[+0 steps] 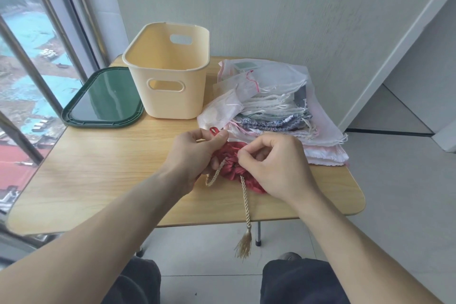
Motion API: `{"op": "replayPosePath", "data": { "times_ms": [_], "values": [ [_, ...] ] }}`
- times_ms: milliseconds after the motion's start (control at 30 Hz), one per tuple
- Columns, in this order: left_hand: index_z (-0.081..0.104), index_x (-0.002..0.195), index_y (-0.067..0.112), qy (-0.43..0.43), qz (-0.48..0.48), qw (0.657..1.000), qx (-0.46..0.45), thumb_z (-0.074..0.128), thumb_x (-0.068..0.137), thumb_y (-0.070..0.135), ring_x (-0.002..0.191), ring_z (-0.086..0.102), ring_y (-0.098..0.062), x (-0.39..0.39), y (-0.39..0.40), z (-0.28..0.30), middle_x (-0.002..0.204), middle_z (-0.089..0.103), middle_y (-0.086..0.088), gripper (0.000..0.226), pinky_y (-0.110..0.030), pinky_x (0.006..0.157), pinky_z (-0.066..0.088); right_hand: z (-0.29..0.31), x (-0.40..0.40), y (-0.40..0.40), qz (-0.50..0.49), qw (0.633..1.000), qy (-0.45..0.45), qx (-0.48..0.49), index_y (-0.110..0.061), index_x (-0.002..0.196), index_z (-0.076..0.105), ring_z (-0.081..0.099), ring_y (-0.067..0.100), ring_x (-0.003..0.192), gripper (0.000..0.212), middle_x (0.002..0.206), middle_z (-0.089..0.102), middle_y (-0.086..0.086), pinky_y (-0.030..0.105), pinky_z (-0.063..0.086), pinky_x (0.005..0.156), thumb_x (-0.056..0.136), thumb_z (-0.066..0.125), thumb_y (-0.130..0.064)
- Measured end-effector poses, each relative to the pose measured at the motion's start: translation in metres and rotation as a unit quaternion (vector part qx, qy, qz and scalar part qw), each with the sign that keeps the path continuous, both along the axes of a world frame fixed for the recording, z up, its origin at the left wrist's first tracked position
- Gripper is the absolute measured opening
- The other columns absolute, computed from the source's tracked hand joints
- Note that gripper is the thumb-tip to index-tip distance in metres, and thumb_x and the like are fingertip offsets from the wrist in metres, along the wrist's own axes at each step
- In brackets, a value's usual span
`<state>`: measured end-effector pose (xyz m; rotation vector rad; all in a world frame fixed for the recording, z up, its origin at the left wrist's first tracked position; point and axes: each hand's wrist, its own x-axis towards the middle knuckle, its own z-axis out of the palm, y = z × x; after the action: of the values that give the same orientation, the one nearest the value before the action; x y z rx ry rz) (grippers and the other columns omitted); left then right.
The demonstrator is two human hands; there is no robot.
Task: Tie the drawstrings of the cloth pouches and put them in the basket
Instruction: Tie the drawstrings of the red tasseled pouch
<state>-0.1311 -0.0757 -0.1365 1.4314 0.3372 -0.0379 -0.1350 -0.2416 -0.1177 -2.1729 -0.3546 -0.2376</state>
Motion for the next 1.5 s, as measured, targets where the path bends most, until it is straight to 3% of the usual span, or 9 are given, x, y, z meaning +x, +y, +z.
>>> {"op": "replayPosePath", "data": {
  "times_ms": [167, 267, 500, 667, 900, 1100, 1233, 1367, 1500],
  "values": [
    [0.048, 0.070, 0.013, -0.003, 0.018, 1.000, 0.015, 0.074, 0.089, 0.023, 0.036, 0.045, -0.014, 0.004, 0.005, -0.006, 0.056, 0.063, -0.006, 0.034, -0.018, 0.035, 0.033, 0.005, 0.003, -0.017, 0.116, 0.984, 0.134, -0.020, -0.018, 0.068, 0.070, 0.055, 0.007, 0.054, 0.015, 0.063, 0.070, 0.003, 0.030, 0.048, 0.057, 0.079, 0.078, -0.012],
    [0.049, 0.068, 0.013, -0.012, 0.021, 0.998, 0.050, 0.075, 0.088, 0.023, 0.038, 0.045, -0.016, 0.003, 0.003, -0.007, 0.056, 0.065, -0.003, 0.035, -0.019, 0.036, 0.034, 0.007, 0.005, -0.028, 0.168, 0.970, 0.171, -0.035, -0.015, 0.069, 0.069, 0.051, 0.005, 0.054, 0.016, 0.057, 0.062, -0.005, 0.024, 0.043, 0.054, 0.081, 0.075, -0.007],
    [0.056, 0.074, 0.010, -0.049, -0.006, 0.987, 0.155, 0.075, 0.087, 0.035, 0.047, 0.053, -0.016, 0.006, -0.001, -0.010, 0.066, 0.069, -0.009, 0.034, -0.026, 0.046, 0.041, 0.004, 0.006, -0.023, 0.076, 0.992, 0.046, 0.092, -0.018, 0.064, 0.067, 0.068, 0.025, 0.067, 0.004, 0.072, 0.073, 0.005, 0.040, 0.055, 0.064, 0.066, 0.070, -0.016],
    [0.056, 0.073, 0.012, -0.051, 0.006, 0.986, 0.160, 0.076, 0.087, 0.032, 0.054, 0.053, -0.016, 0.006, -0.003, -0.012, 0.067, 0.067, -0.008, 0.031, -0.025, 0.051, 0.040, 0.002, 0.000, -0.021, 0.187, 0.962, 0.176, 0.097, -0.010, 0.066, 0.056, 0.053, 0.010, 0.043, 0.012, 0.076, 0.070, 0.028, 0.022, 0.039, 0.044, 0.069, 0.068, -0.011],
    [0.052, 0.068, 0.014, -0.061, 0.008, 0.986, 0.154, 0.074, 0.089, 0.026, 0.052, 0.052, -0.013, 0.007, -0.005, -0.014, 0.060, 0.062, 0.000, 0.032, -0.025, 0.051, 0.038, 0.007, 0.003, -0.028, 0.186, 0.958, 0.214, -0.031, -0.014, 0.071, 0.052, 0.038, 0.009, 0.046, 0.006, 0.054, 0.054, 0.003, 0.026, 0.031, 0.049, 0.071, 0.056, -0.019],
    [0.052, 0.070, 0.015, -0.057, -0.001, 0.980, 0.193, 0.073, 0.090, 0.030, 0.058, 0.056, -0.016, 0.008, -0.002, -0.016, 0.067, 0.069, -0.009, 0.033, -0.029, 0.059, 0.041, 0.002, 0.006, -0.029, 0.131, 0.964, 0.187, 0.134, -0.016, 0.104, 0.062, 0.048, 0.017, 0.064, 0.031, 0.063, 0.057, -0.007, 0.034, 0.040, 0.064, 0.076, 0.050, -0.015],
    [0.051, 0.068, 0.016, -0.042, -0.016, 0.975, 0.220, 0.072, 0.090, 0.032, 0.042, 0.042, -0.006, 0.008, -0.007, -0.012, 0.060, 0.060, -0.004, 0.035, -0.019, 0.044, 0.032, 0.011, 0.004, -0.021, 0.182, 0.874, 0.172, 0.416, -0.006, 0.098, 0.059, 0.064, 0.019, 0.078, 0.025, 0.071, 0.065, 0.000, 0.025, 0.050, 0.082, 0.075, 0.053, 0.002],
    [0.049, 0.067, 0.015, -0.031, 0.014, 0.986, 0.161, 0.072, 0.090, 0.021, 0.050, 0.044, -0.017, 0.011, -0.010, -0.007, 0.058, 0.055, -0.002, 0.033, -0.026, 0.048, 0.033, 0.009, -0.005, -0.014, 0.310, 0.827, 0.227, 0.410, -0.001, 0.092, 0.057, 0.061, 0.032, 0.075, 0.026, 0.067, 0.062, 0.005, 0.054, 0.038, 0.111, 0.067, 0.052, 0.004],
    [0.050, 0.065, 0.014, -0.035, 0.051, 0.985, 0.160, 0.073, 0.089, 0.016, 0.048, 0.049, -0.014, 0.013, -0.004, 0.003, 0.049, 0.053, 0.008, 0.033, -0.025, 0.049, 0.038, 0.016, -0.002, -0.023, 0.315, 0.806, 0.288, 0.411, -0.003, 0.094, 0.054, 0.054, 0.022, 0.063, 0.040, 0.062, 0.050, 0.004, 0.041, 0.051, 0.101, 0.055, 0.059, -0.011]
  ]
}}
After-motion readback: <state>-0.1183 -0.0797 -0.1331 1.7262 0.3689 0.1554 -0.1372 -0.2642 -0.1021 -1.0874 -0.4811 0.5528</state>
